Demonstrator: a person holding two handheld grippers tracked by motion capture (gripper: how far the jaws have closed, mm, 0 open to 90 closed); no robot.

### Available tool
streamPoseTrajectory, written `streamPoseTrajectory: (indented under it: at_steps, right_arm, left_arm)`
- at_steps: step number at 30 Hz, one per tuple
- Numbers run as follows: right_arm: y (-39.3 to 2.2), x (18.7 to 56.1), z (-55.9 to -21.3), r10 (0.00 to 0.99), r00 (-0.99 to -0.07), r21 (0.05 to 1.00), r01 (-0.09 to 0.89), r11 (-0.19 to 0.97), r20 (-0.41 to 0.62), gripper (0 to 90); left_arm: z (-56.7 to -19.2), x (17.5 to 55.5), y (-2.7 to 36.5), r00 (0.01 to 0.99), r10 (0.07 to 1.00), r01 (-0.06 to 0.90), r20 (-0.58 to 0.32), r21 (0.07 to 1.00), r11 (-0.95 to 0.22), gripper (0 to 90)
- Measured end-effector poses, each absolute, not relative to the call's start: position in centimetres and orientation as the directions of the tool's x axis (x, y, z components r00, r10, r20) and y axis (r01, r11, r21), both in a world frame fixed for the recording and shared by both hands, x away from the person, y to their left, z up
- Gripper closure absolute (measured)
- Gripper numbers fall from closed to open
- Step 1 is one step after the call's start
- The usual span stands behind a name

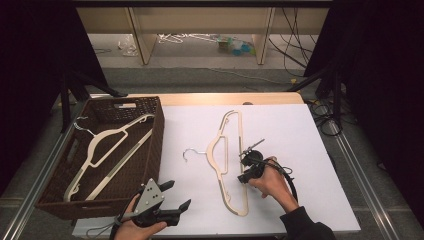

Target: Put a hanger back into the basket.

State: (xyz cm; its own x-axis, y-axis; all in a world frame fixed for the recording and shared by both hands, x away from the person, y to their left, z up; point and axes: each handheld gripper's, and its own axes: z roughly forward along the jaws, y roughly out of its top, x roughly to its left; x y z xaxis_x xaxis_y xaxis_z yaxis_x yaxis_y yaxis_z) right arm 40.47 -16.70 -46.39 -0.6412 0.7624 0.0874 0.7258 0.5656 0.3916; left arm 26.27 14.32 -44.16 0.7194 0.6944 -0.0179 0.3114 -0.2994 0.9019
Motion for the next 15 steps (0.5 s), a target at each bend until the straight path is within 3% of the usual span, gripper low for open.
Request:
streamPoseTrajectory:
  at_steps: [4,15]
  right_arm:
    - [-16.18,40.22,-46.35,0.767,-0.637,0.383,0.730,0.567,0.080,56.0]
    - [-15.92,39.64,-46.21,0.787,-0.615,0.337,0.754,0.564,0.059,55.8]
  left_arm:
    - [-44.17,26.29,14.23,0.719,0.695,0.312,-0.018,0.902,-0.300,24.7]
    - [-44.18,26.26,14.28,0.721,0.693,0.311,-0.017,0.902,-0.301,25.0]
